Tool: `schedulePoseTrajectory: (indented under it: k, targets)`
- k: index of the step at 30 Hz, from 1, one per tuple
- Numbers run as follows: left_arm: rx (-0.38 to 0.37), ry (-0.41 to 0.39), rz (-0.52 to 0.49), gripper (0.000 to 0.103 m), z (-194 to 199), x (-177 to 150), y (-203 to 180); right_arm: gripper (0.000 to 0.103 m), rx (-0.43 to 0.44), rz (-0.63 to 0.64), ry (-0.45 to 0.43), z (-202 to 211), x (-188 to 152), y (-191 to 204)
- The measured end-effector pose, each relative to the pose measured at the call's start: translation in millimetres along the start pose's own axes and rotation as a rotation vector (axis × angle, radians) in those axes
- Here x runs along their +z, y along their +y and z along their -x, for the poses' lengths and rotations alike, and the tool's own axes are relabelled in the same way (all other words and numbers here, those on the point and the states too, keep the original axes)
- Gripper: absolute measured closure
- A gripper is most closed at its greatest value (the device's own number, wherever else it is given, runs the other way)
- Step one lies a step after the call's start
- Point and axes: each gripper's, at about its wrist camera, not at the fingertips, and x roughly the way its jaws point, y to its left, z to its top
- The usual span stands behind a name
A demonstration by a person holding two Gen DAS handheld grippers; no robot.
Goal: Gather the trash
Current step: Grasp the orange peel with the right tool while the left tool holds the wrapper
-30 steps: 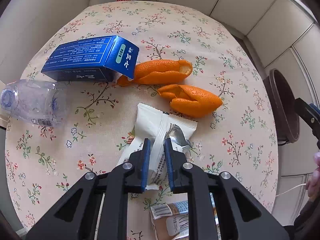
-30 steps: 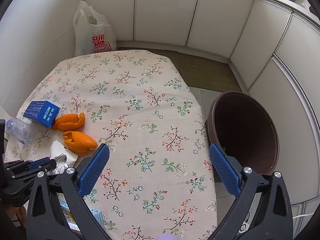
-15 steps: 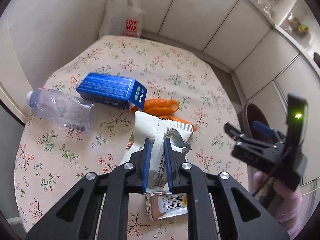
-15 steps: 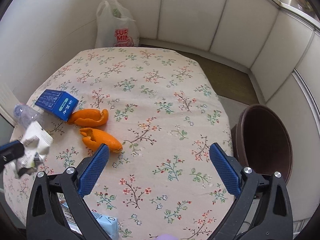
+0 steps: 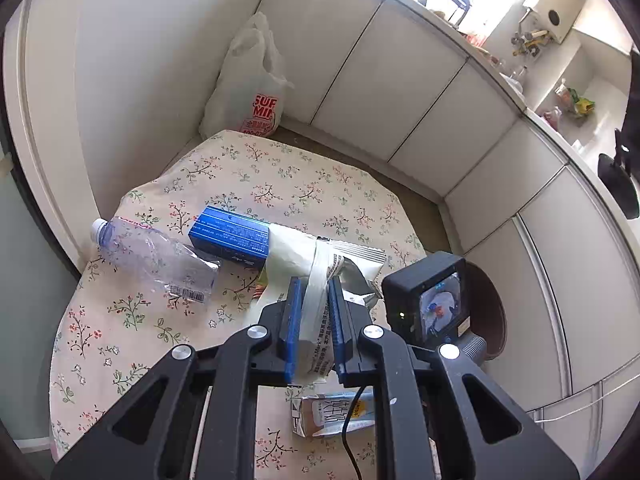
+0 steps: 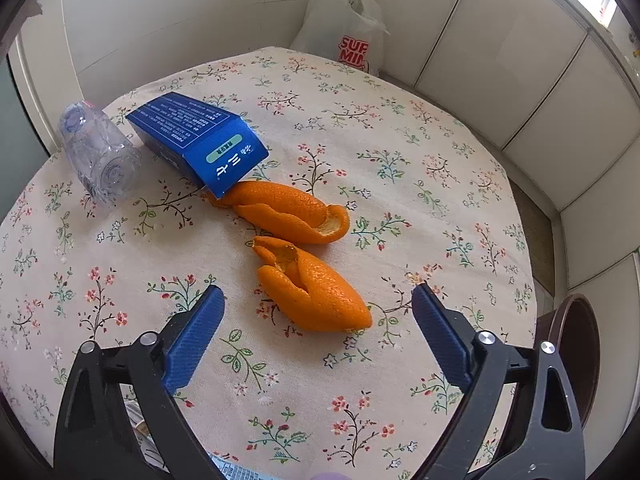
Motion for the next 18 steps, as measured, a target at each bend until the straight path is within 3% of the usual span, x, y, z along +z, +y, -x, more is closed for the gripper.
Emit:
schedulePoseTrajectory:
  k: [2,4,12,18]
  targets:
    - [-0.003,0.006,-0.001,0.089,0,0,1,0.03,0.012,-0.002,0.021,-7,1,1]
    - [-0.003,0.006,0.001,0.089,1,0,2,0.051,0.033,-0.018,0.052,-16,2,-1]
    - [0.01,0.01,0.029,0.089,0,0,15,0.077,0.046,-0.036,0.07,-24,3,1]
    - [0.011,0.011,0.035,0.089,-1,-1,15,0.088,0.074,-0.059,0.053,-16,4,-2]
